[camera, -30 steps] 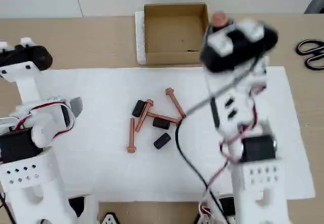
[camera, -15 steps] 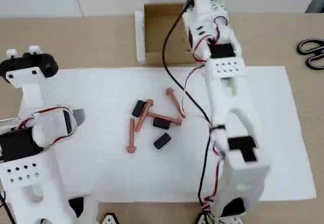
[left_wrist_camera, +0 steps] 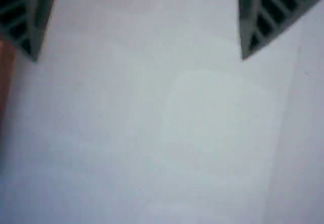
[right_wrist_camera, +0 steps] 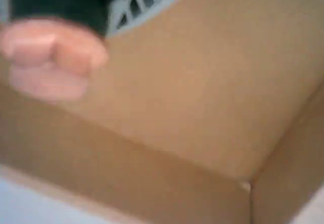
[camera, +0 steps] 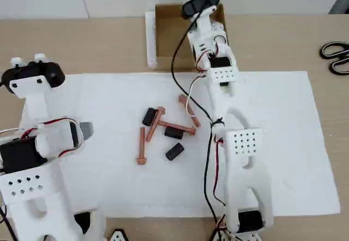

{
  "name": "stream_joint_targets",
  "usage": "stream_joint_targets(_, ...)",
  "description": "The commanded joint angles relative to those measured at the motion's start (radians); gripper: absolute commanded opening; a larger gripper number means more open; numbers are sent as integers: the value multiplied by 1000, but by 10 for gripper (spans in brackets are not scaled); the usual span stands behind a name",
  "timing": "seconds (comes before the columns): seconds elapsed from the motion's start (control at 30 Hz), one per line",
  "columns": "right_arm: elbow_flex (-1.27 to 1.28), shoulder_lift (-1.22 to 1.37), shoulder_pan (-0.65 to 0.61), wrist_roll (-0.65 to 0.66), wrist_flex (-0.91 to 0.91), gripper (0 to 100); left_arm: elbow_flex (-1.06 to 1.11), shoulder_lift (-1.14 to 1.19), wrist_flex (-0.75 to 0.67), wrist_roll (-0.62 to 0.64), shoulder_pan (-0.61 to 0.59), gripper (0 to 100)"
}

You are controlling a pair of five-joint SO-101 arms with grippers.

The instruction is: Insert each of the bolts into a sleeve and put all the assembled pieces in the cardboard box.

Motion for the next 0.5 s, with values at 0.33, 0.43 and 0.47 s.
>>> stream_joint_targets(0.33, -232, 157, 4, 8, -36, 9, -4, -8, 5, -8, 2, 245)
stream_joint_targets(0.43, -249, 185, 4, 9, -36, 47, -4, -8, 5, -34, 2, 245)
stream_joint_targets(0.47, -253, 193, 4, 9, -31, 76, -4, -8, 5, -43, 2, 245)
